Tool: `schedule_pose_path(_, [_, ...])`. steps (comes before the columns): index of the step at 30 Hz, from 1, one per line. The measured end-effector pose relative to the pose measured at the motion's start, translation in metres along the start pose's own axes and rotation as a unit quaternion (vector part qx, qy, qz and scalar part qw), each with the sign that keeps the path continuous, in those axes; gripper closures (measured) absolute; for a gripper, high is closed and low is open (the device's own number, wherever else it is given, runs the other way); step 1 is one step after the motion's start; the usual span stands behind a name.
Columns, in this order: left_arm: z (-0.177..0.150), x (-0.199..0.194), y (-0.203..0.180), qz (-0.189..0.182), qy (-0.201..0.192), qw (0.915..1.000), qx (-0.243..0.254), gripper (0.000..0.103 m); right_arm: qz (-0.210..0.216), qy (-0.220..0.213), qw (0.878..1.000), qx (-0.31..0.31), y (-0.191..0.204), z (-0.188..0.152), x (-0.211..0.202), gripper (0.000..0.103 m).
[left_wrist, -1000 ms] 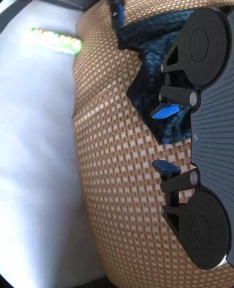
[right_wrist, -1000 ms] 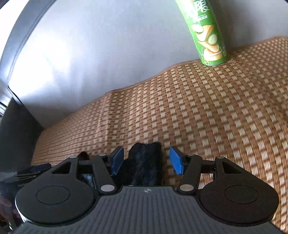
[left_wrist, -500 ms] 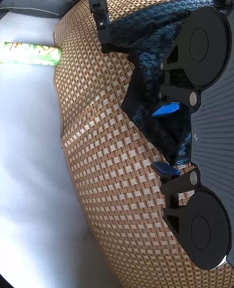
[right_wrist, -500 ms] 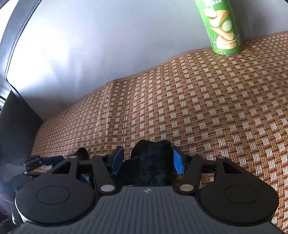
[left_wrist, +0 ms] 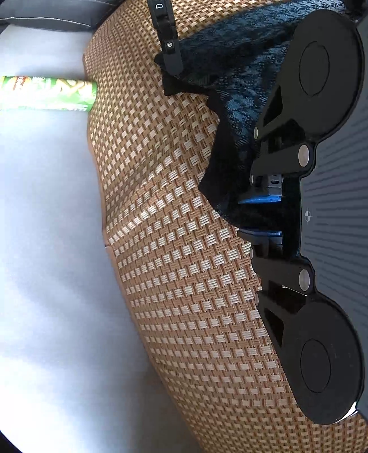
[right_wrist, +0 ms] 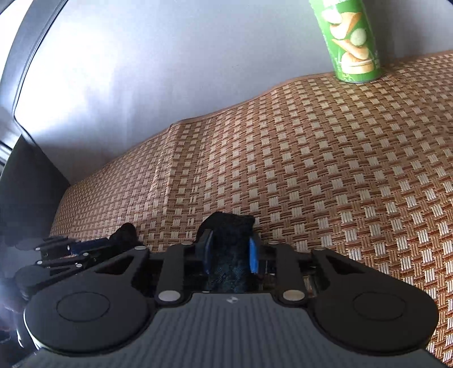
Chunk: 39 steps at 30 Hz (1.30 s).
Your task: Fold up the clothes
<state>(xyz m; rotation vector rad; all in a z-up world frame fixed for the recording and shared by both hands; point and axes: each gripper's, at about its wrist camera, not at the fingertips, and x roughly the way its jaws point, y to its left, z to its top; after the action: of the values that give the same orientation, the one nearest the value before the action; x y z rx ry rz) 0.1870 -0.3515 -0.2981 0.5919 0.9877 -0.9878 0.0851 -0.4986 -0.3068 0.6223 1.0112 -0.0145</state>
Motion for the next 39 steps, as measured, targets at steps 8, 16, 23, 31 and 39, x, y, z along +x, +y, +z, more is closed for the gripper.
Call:
schedule_pose_path(8, [0.005,-0.03,0.005,-0.024,-0.02,0.9989,-0.036,0.103,0.022,-0.003,1.0,0.007,-0.001,0.007,-0.013,0.096])
schedule_pose_path(16, [-0.039,-0.196,0.004,-0.115,-0.12,0.9845,-0.057,0.103,0.181,-0.053,0.979,-0.073,0.039,-0.019,-0.144,0.096])
schedule_pose_path(23, [-0.15,-0.285,-0.054,-0.18,-0.036,0.9826,0.026,0.103,0.245,0.042,0.957,-0.151,0.071,-0.152,-0.244,0.096])
schedule_pose_path(31, [-0.263,-0.207,-0.098,-0.147,0.134,0.9683,0.151,0.1,0.14,0.204,0.946,-0.212,0.039,-0.294,-0.18,0.096])
schedule_pose_path(39, [-0.283,-0.221,-0.087,-0.145,0.153,0.9731,0.094,0.074,0.128,0.194,0.939,-0.253,0.048,-0.29,-0.181,0.09])
